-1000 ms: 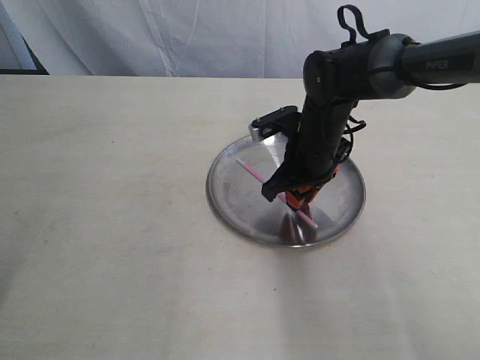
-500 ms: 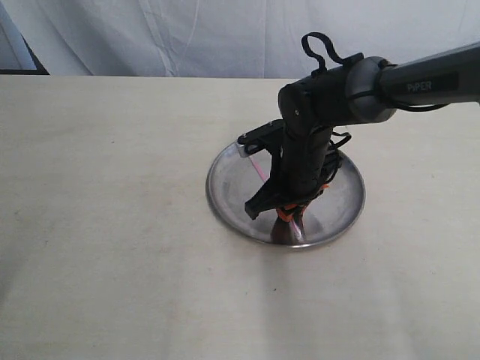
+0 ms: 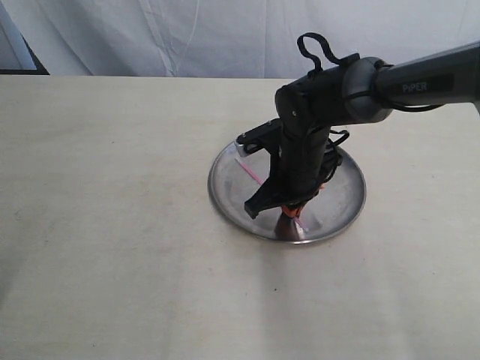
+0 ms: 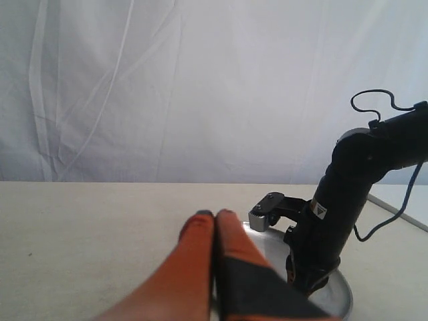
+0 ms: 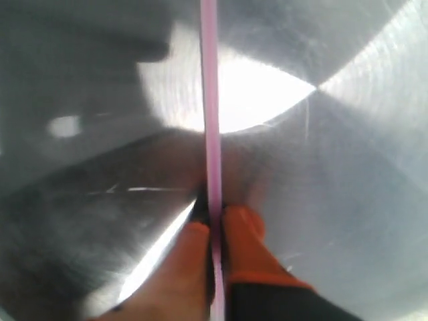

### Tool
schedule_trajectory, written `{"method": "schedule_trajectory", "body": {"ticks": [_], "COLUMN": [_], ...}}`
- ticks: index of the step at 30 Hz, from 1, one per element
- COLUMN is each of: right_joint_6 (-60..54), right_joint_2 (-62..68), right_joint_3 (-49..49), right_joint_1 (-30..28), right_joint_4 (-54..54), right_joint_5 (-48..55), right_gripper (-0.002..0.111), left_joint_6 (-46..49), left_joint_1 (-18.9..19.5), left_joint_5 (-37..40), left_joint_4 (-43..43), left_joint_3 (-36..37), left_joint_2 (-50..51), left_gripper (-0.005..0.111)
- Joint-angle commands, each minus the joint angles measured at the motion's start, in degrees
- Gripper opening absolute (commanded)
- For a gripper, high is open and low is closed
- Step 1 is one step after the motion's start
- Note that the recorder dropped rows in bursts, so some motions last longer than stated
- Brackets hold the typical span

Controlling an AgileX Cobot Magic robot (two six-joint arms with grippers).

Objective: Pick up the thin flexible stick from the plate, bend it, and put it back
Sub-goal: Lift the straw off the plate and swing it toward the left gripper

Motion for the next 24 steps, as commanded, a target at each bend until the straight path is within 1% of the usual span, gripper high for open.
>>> {"method": "schedule_trajectory", "body": {"ticks": [1, 8, 19, 24], "right_joint_6": [-0.59, -0.59, -0.59, -0.59], "right_joint_2": [0.62, -5.99, -7.71, -11.36], "right_joint_3": [2.21, 2.21, 2.21, 3.09], "right_joint_1": [-0.74, -0.74, -0.74, -0.74], "right_joint_4": [-4.16, -4.16, -3.66, -1.81], "right_joint_5": [-2.41, -4.49, -3.87, -3.44], "right_gripper": [-0.001, -0.001, -0.001, -0.001], "left_joint_6": [0.01, 0.01, 0.01, 0.01], "left_joint_1": [-0.31, -0.31, -0.31, -0.31], "left_joint_5": [-0.14, -0.14, -0.14, -0.14], "left_joint_4": [0.17, 0.17, 0.17, 0.17], "left_joint_3": [0.14, 0.14, 0.14, 0.14], "left_joint_2": [-0.07, -0.07, -0.07, -0.07], "left_gripper": [0.0, 0.0, 0.0, 0.0]}}
